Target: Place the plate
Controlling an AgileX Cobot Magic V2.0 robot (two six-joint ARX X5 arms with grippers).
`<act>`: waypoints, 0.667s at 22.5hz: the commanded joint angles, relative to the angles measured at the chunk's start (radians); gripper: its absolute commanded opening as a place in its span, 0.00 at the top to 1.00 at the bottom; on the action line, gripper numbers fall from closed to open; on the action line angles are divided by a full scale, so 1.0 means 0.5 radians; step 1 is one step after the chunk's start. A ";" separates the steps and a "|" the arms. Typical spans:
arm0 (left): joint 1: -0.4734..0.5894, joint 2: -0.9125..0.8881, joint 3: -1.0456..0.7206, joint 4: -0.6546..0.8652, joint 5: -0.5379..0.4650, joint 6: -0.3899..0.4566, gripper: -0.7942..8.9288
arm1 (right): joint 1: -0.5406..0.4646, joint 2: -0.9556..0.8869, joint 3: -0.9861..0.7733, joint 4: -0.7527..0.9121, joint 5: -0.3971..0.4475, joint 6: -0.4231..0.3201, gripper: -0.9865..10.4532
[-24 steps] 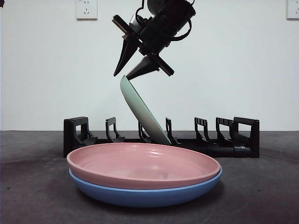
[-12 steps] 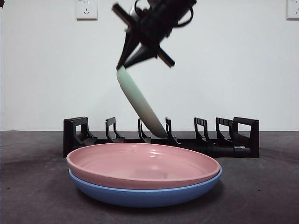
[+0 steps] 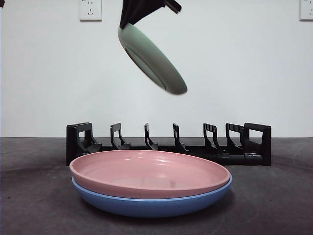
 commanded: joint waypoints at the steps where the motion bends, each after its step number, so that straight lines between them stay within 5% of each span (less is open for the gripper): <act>1: -0.004 0.005 0.034 0.027 -0.011 0.026 0.52 | 0.104 -0.008 0.071 -0.028 0.072 -0.104 0.90; 15: -0.004 0.005 0.034 0.140 -0.011 0.026 0.52 | 0.317 -0.291 0.070 -0.011 0.407 -0.146 0.90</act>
